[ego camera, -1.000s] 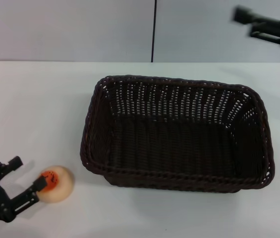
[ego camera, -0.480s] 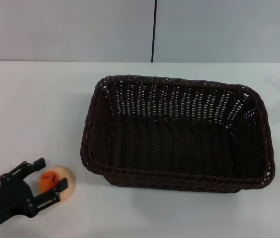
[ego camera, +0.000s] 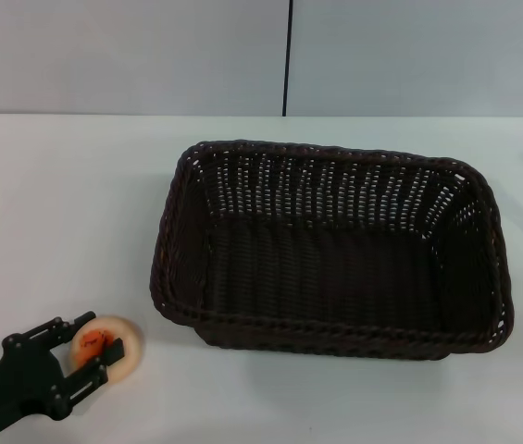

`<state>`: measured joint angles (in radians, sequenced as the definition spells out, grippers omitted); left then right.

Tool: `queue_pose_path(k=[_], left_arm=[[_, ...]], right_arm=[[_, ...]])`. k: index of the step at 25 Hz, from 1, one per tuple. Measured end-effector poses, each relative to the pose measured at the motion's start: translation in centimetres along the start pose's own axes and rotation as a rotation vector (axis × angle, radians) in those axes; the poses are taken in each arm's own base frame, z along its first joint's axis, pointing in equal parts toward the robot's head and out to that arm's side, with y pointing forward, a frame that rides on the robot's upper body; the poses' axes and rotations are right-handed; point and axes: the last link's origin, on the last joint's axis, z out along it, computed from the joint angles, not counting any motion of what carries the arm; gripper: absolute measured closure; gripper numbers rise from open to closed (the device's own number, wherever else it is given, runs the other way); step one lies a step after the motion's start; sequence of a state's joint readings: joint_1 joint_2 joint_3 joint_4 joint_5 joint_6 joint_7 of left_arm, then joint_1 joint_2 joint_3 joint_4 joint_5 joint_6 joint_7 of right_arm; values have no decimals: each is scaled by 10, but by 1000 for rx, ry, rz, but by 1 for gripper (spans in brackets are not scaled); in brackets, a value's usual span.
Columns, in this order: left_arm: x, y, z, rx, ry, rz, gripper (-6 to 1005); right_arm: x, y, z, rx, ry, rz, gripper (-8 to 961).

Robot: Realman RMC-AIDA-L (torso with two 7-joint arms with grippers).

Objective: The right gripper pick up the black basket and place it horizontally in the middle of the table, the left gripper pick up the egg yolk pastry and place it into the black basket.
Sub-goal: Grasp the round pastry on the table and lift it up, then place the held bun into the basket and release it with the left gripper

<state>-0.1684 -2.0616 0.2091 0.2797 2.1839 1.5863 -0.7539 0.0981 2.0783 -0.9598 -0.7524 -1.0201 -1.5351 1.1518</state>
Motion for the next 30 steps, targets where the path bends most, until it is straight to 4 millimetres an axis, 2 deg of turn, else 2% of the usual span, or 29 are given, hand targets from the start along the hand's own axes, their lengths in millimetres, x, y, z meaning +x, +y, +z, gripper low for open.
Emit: queue_pose_path(k=[6, 11, 14, 17, 21, 22, 23, 26, 27, 28, 30], left_arm=[[0, 1, -2, 7, 11, -13, 435], [4, -1, -4, 31, 44, -14, 678], [9, -4, -2, 40, 72, -10, 729], [24, -8, 0, 46, 163, -4, 770], [61, -16, 3, 57, 381, 37, 796], [61, -16, 3, 57, 381, 37, 802], [75, -16, 12, 29, 445, 53, 809], [84, -15, 22, -4, 482, 60, 843], [95, -12, 39, -64, 510, 63, 854], [106, -2, 70, -154, 511, 96, 865], [107, 4, 85, -175, 501, 121, 888]], right_arm=[[20, -3, -21, 168, -154, -22, 157], [31, -4, -43, 340, -249, -37, 157], [34, -2, -48, 369, -254, -46, 156], [36, -2, -50, 381, -251, -42, 156], [36, -2, -49, 383, -251, -40, 156], [36, -2, -48, 382, -251, -38, 156], [37, -2, -47, 382, -249, -33, 156], [40, -2, -45, 382, -246, -17, 156], [41, -1, -44, 382, -246, -14, 156], [41, -1, -44, 382, -246, -13, 156], [42, 0, -43, 379, -245, -10, 156]])
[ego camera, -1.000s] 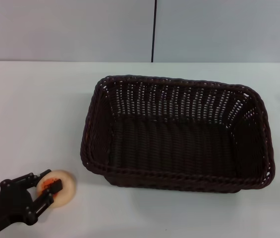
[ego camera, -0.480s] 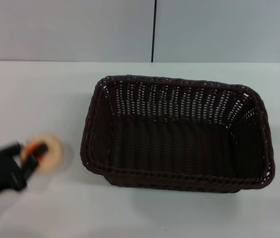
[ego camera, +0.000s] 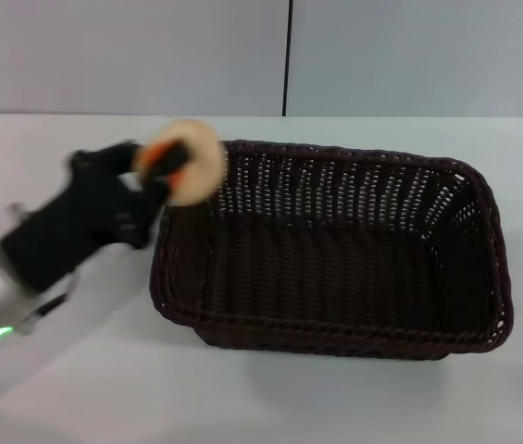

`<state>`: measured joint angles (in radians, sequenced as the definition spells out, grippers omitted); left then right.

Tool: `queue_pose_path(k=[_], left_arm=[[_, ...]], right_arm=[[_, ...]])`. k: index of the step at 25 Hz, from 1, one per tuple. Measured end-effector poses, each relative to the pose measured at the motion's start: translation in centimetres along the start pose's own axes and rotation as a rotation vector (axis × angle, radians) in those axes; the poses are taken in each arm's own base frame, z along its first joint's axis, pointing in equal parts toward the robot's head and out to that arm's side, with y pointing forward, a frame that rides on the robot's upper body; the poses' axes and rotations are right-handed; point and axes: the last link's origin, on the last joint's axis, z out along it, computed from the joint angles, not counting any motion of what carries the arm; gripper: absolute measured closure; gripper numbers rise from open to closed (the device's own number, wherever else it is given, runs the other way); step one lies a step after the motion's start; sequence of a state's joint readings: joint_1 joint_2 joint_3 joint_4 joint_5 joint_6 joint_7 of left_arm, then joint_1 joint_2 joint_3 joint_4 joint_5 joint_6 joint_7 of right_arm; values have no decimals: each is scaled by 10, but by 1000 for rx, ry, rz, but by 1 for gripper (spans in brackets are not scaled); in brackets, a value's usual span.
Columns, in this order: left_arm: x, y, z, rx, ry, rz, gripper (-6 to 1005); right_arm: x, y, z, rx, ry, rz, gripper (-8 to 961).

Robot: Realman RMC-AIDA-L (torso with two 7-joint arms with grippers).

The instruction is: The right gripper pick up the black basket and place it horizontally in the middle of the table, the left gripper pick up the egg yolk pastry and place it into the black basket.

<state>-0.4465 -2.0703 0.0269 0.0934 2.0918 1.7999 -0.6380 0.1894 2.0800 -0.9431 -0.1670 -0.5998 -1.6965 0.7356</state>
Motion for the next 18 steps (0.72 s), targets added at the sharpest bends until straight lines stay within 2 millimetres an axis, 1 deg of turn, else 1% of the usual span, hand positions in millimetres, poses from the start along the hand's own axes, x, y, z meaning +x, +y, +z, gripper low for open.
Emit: queue_pose_path(k=[3, 6, 9, 11, 12, 13, 14, 16, 17, 18], left_arm=[[-14, 8, 27, -15, -24, -3, 853], [-26, 16, 40, -17, -65, -18, 818], [-31, 20, 43, -16, -88, -14, 783], [-31, 16, 39, 17, -80, -12, 760], [-30, 14, 36, 40, -72, -10, 713], [-28, 5, 25, 113, -60, 2, 667], [-28, 5, 25, 113, -60, 2, 620], [-26, -4, 9, 210, -54, 27, 527], [-26, -9, -2, 277, -46, 52, 478], [-24, -15, -20, 389, -31, 96, 429]], right_arm=[[3, 3, 2, -8, 9, 8, 156], [7, 4, 3, -5, 15, 7, 156], [7, 4, 4, -2, 13, -15, 156], [6, 3, 4, 7, 7, -26, 156], [5, 2, 3, 12, 4, -28, 156], [3, 0, 3, 27, -5, -33, 156], [3, 0, 3, 27, -5, -33, 156], [2, -2, 3, 35, -12, -36, 156], [2, -2, 3, 37, -14, -37, 156], [2, -4, 2, 53, -21, -37, 156]])
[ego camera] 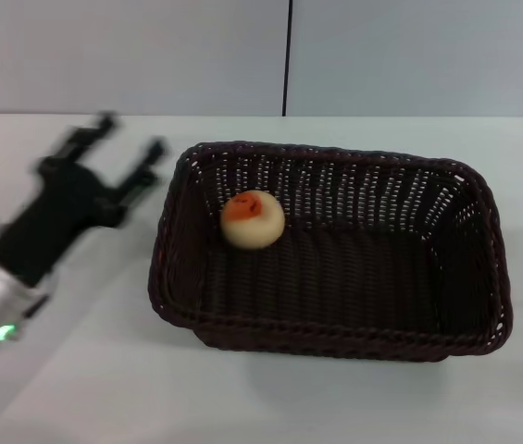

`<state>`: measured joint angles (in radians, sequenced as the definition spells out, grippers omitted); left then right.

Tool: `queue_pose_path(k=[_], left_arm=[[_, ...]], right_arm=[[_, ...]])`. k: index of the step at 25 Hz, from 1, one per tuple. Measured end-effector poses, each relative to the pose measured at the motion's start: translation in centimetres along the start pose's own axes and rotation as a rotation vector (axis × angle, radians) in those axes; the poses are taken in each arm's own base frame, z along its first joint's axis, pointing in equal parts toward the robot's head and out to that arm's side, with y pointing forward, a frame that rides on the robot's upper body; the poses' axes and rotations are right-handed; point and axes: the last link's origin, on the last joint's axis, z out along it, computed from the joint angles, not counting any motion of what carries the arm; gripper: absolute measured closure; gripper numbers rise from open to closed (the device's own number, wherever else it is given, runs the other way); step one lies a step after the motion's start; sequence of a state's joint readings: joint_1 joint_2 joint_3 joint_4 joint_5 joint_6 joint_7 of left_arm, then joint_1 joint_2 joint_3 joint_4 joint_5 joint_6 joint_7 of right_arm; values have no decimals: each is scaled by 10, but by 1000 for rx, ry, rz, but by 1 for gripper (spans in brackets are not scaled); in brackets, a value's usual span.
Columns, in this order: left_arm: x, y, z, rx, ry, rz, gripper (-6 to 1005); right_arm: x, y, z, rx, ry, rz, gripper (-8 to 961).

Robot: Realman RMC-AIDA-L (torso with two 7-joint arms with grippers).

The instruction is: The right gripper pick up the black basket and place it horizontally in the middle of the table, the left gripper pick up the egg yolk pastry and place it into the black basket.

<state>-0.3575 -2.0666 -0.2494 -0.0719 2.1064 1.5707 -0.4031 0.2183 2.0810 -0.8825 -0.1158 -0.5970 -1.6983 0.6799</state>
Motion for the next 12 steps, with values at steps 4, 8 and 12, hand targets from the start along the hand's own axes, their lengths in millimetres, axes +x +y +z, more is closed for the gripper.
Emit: queue_pose_path(k=[4, 8, 12], left_arm=[[3, -22, -27, 203, 32, 40, 269], [3, -34, -53, 338, 32, 50, 219], [2, -38, -69, 391, 19, 56, 168]], right_arm=[[2, -3, -3, 51, -9, 4, 156], [7, -9, -5, 135, -7, -34, 156], [6, -13, -6, 186, -27, -38, 156]])
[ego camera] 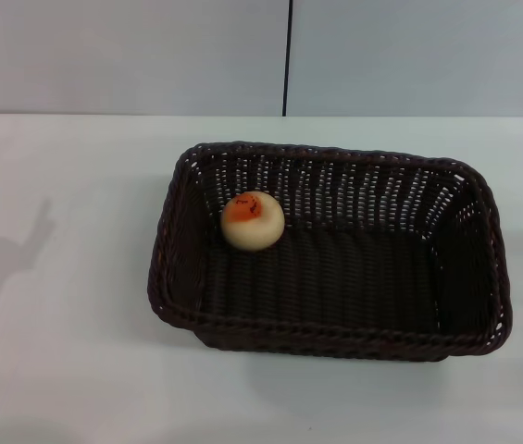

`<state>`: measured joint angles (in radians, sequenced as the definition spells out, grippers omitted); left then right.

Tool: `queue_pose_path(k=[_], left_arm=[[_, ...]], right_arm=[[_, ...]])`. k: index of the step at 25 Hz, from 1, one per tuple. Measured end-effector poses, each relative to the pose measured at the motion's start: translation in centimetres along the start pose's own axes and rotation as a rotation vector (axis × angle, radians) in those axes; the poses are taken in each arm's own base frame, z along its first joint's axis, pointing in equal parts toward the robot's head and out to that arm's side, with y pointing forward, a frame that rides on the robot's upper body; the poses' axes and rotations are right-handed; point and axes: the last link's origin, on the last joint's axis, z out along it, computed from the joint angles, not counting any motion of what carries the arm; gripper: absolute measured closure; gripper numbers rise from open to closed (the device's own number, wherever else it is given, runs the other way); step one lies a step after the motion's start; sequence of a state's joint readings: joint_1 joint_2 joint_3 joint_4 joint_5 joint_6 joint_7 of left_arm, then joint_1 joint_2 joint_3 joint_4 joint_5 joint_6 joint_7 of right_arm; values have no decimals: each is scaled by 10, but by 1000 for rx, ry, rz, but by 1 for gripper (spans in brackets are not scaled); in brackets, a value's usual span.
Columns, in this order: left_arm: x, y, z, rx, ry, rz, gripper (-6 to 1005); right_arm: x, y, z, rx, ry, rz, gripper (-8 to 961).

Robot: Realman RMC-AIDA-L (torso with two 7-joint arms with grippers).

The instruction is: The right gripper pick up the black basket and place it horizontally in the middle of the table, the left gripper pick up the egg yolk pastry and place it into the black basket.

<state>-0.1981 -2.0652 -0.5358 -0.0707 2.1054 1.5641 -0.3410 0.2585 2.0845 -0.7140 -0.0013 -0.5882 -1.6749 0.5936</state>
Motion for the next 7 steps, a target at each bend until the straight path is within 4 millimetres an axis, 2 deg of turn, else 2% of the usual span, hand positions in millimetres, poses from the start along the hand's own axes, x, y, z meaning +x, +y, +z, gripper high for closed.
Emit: queue_pose_path(k=[7], left_arm=[[-1, -2, -6, 23, -4, -4, 155]], right_arm=[[3, 0, 3, -3, 16, -9, 156]])
